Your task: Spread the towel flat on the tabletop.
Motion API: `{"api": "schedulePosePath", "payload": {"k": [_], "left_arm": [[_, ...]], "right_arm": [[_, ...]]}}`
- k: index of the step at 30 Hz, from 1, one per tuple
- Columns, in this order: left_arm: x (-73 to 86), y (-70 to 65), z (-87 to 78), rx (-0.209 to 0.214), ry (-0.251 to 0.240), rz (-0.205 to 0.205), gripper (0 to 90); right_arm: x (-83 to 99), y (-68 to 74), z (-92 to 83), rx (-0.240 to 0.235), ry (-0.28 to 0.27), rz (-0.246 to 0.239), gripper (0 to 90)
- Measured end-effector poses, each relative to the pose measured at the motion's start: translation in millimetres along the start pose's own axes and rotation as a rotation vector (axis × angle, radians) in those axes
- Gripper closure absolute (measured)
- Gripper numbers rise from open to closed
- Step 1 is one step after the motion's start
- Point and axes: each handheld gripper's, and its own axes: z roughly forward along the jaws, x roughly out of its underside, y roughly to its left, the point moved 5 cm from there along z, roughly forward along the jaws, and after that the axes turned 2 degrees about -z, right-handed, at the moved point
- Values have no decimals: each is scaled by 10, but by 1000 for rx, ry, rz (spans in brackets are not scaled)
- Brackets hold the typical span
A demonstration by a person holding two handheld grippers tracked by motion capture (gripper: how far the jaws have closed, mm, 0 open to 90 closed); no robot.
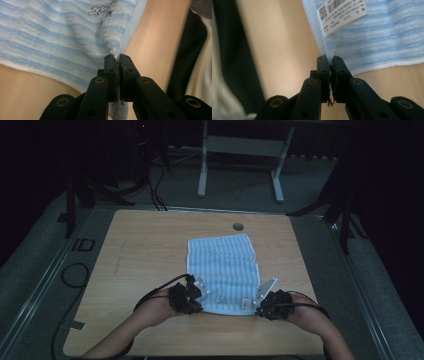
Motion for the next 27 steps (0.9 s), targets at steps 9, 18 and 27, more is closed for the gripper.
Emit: {"api": "schedulePosePath", "payload": {"k": [9,18,27], "left_arm": [[364,-685,138,187,32,-8,782],[360,-288,59,50,-26,-10,618],[392,278,504,-29,15,-138,653]], "right_arm": [[94,587,28,-48,38,-87,810],[162,328,-97,-10,-21,-17,740],[32,-53,385,22,15,23,885]]}}
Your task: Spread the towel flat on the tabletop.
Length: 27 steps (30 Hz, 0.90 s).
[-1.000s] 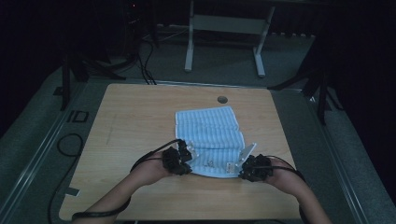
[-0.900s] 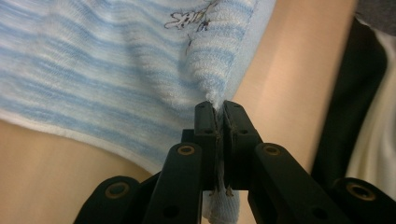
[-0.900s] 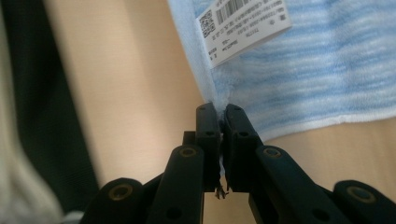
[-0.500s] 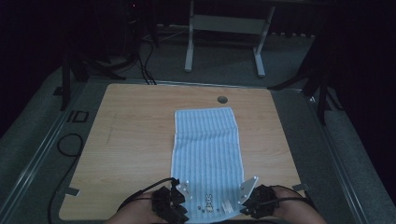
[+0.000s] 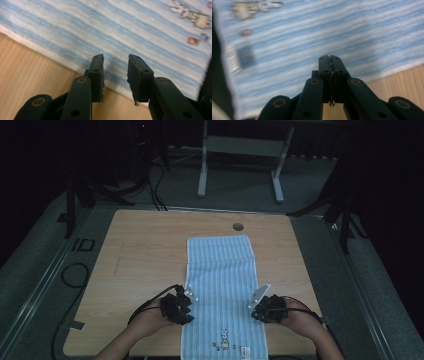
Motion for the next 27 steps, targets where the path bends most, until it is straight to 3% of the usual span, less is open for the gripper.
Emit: {"api": "schedulePosePath", "payload": {"k": [2,4,9,13,15,19,22,24,25,27], "left_arm": [[-2,-3,48,19,1,-16,653],[10,-20,71,26,10,-6,652],[67,-92,54,50,27,-2,652],[127,-203,37,104,64,21,640],[137,-234,21,108,73,36,631],[90,-147,-76,76,37,19,596],[25,11,-150,33,4,-3,594],[0,64,-161,19,-4,-19,539],[-47,160,-167,-24,-12,-29,539],[-100,236,-163,-39,-16,-33,523]], "right_arm": [[-14,-55,77,9,1,18,885],[-9,-82,147,13,18,33,884],[23,-19,187,0,41,31,876],[53,83,167,-44,50,23,873],[63,133,150,-75,54,8,857],[54,74,46,-51,18,19,843],[49,-77,-18,-12,3,50,841],[45,-133,-26,-2,-1,58,822],[34,-192,-31,15,-9,70,807],[0,-346,-25,38,-25,105,803]]}}
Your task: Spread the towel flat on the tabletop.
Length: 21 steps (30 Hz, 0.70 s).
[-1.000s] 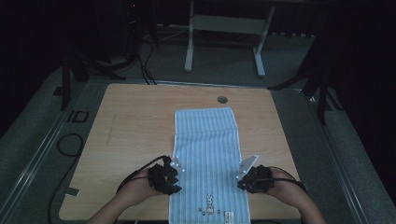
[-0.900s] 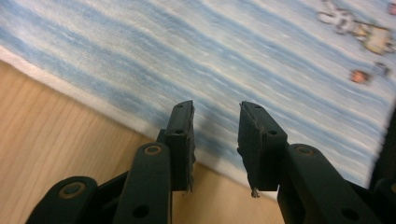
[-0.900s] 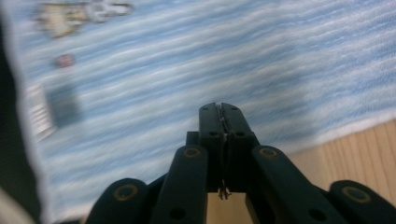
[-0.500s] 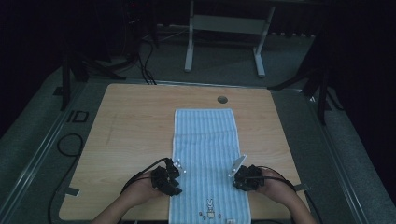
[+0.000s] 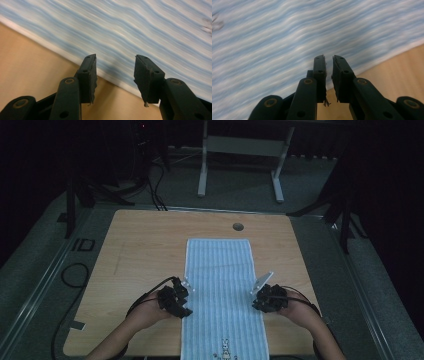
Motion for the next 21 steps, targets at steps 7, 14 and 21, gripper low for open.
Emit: {"api": "schedulePosePath", "payload": {"k": [7,14,21], "left_arm": [[-315,288,42,-126,-12,-13,567],[-591,651,113,-254,-100,-78,813],[-641,977,417,-235,-36,-166,822]], "right_arm": [[-216,-330,85,34,-22,61,826],[-502,-686,226,112,-27,136,897],[-590,-1030,435,209,-2,236,897]]}}
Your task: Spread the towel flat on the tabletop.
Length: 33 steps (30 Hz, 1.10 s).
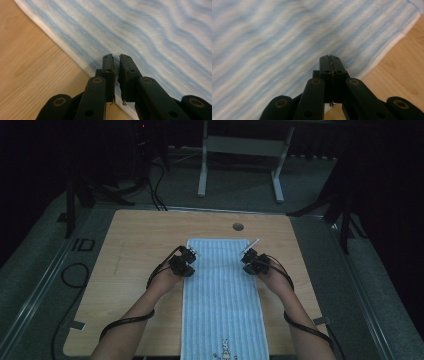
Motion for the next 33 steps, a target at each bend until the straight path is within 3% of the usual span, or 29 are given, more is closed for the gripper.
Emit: {"api": "schedulePosePath", "payload": {"k": [2,4,12,22,24,27,29,31,33], "left_arm": [[-26,35,25,25,-19,-27,823],[-57,54,43,27,-23,-29,822],[-205,112,116,20,-25,-46,818],[-248,95,98,8,-1,-47,760],[-242,114,54,13,-5,-61,700],[-218,179,-3,24,-23,-109,572],[-185,219,-7,11,-32,-110,510],[-146,240,28,-6,-21,-108,509],[-119,250,57,11,-14,-108,509]], "right_arm": [[1,-31,84,-3,28,14,897],[6,-64,142,5,33,19,897],[21,-218,166,5,33,70,896],[58,-360,166,-8,38,117,887],[65,-372,114,-13,27,125,858],[89,-428,54,-14,17,153,720],[114,-467,28,-9,21,170,656],[137,-485,25,-32,33,202,618],[155,-503,38,-32,39,213,585]]}}
